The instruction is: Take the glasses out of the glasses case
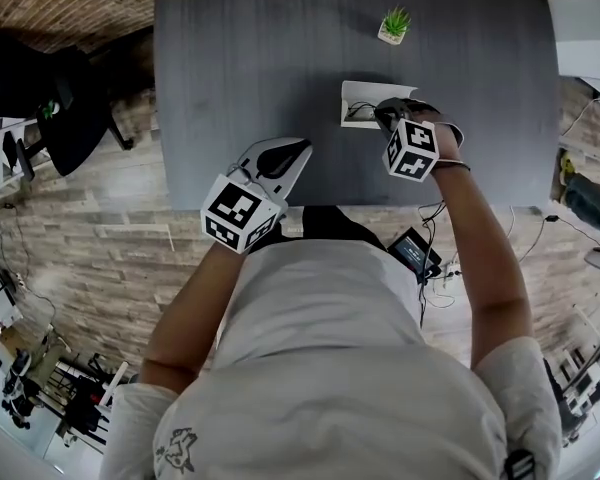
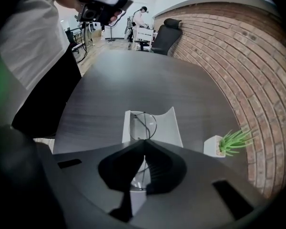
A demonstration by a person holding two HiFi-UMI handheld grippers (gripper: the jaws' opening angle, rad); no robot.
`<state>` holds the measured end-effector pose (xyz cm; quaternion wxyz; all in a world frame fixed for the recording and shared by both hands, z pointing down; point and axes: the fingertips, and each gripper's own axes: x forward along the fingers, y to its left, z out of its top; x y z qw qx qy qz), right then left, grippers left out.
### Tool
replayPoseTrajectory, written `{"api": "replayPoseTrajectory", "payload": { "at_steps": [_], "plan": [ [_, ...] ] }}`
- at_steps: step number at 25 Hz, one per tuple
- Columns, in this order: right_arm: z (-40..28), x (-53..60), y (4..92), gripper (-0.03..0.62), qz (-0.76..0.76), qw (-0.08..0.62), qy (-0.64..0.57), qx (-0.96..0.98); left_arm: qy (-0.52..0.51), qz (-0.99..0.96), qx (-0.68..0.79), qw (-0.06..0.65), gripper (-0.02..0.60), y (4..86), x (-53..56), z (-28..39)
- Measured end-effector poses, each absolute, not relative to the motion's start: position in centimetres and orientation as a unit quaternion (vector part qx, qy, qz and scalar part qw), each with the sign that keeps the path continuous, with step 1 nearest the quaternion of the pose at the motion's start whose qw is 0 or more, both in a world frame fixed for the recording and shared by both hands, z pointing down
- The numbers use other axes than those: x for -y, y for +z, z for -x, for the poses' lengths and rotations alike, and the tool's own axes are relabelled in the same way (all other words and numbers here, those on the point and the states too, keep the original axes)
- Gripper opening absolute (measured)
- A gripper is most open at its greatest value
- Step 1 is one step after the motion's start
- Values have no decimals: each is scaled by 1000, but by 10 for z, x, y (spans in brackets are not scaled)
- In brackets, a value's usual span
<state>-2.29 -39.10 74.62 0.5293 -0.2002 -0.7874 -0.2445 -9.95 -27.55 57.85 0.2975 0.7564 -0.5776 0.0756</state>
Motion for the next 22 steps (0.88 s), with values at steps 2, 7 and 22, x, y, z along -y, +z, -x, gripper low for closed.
{"api": "replayPoseTrajectory", "payload": {
  "at_steps": [2,7,22],
  "plan": [
    [24,390,739,12,193,527,-246,790,75,-760,575,292,11,575,275,100],
    [25,390,718,12,173,522,-252,797,75,-769,570,280,11,562,272,100],
    [29,355,634,12,62,467,-203,859,77,-799,550,229,11,528,245,116]
  ]
}}
